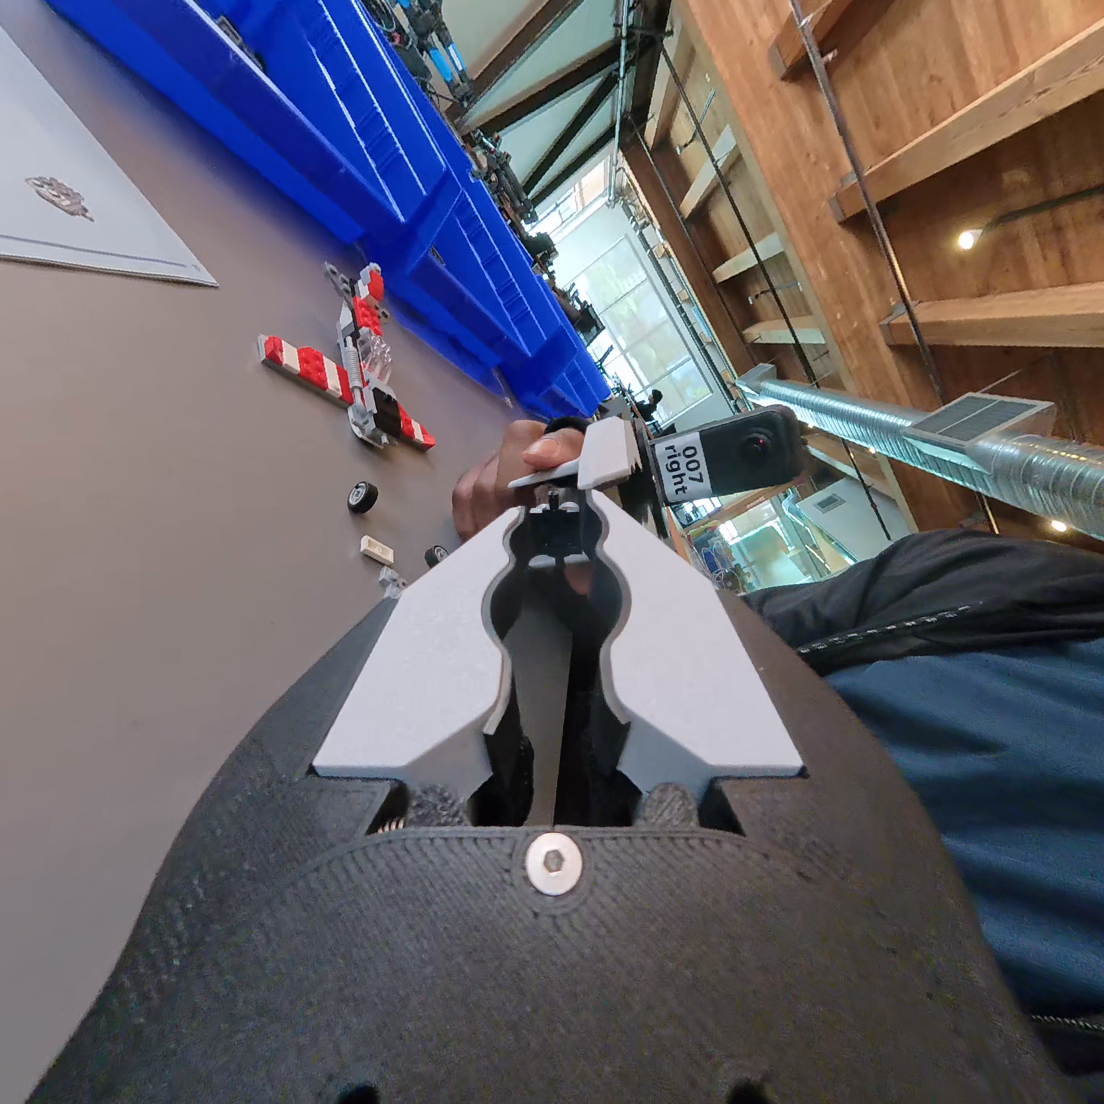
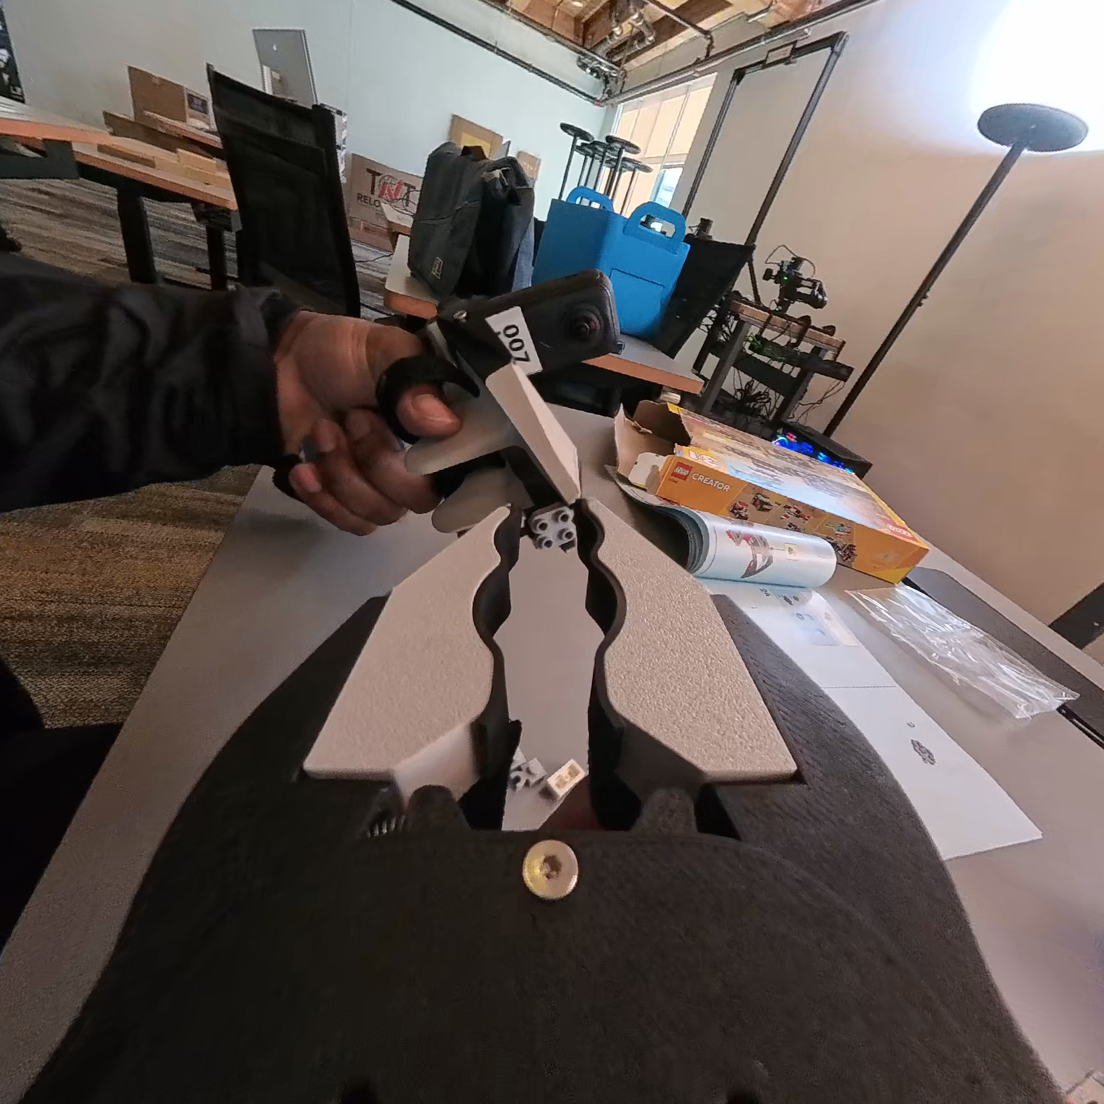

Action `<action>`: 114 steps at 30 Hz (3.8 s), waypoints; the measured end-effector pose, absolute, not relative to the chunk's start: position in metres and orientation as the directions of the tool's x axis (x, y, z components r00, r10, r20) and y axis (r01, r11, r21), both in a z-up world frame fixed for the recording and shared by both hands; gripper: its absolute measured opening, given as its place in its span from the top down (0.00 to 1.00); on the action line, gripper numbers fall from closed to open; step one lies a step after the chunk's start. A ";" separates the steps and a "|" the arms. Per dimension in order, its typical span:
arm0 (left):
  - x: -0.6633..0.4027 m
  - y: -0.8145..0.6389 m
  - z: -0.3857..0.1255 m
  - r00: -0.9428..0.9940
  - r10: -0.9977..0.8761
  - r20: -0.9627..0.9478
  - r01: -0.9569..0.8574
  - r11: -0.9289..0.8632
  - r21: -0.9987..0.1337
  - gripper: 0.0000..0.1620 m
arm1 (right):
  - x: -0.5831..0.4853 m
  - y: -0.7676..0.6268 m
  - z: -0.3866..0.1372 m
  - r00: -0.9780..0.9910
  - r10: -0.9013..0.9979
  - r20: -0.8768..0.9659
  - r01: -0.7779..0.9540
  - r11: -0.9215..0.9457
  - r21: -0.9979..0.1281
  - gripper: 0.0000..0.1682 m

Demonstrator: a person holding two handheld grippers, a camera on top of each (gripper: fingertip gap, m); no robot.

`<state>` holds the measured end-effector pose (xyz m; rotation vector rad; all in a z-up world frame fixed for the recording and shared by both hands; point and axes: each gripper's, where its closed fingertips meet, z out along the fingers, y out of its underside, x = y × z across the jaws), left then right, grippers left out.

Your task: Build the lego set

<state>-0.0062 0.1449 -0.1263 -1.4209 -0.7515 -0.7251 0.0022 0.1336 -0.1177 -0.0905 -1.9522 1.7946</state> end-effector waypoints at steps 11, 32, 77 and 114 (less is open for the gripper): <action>0.004 0.149 -0.127 0.593 -0.019 0.805 0.805 -0.022 -0.593 0.89 | 0.007 0.134 -0.123 -0.889 0.328 0.319 -0.277 0.170 -0.946 0.88; -0.008 0.150 -0.125 0.562 0.004 0.827 0.826 0.040 -0.562 0.82 | -0.003 0.138 -0.126 -0.853 0.392 0.344 -0.281 0.212 -0.936 0.90; -0.009 0.160 -0.136 0.489 -0.025 0.872 0.872 0.027 -0.489 0.90 | -0.012 0.148 -0.128 -0.818 0.417 0.396 -0.303 0.273 -0.913 0.90; -0.019 0.166 -0.124 0.437 -0.099 0.894 0.897 0.116 -0.426 0.91 | -0.020 0.156 -0.117 -0.751 0.508 0.423 -0.328 0.270 -0.905 0.90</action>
